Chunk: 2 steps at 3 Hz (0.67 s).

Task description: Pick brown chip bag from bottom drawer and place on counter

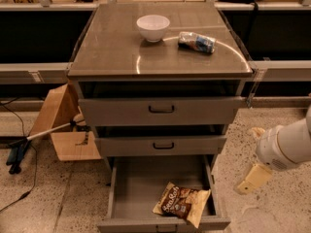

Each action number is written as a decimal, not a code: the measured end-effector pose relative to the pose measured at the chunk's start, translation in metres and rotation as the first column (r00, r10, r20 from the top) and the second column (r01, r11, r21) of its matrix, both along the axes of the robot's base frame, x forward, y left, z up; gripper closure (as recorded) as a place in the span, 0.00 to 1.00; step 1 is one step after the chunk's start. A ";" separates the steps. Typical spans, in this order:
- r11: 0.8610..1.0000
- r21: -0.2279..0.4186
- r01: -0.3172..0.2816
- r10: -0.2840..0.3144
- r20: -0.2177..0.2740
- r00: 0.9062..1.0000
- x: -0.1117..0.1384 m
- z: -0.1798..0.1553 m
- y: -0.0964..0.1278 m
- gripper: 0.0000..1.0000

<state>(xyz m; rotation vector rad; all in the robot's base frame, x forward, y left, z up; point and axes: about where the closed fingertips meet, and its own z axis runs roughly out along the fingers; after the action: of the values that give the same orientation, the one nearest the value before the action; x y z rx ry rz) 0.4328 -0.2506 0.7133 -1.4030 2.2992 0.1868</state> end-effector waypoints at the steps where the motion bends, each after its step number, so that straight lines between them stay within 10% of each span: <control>1: 0.998 0.061 0.015 -0.015 0.004 1.000 0.002 -0.050 0.000 0.00; 2: 0.996 0.091 0.022 -0.019 -0.034 0.999 0.007 -0.107 0.002 0.00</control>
Offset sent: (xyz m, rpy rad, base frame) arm 0.0145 0.0035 -0.1878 0.1277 0.0924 -0.0285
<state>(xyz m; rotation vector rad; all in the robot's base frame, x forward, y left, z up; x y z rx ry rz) 0.4397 -0.2489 0.6058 -1.3394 2.3009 0.3075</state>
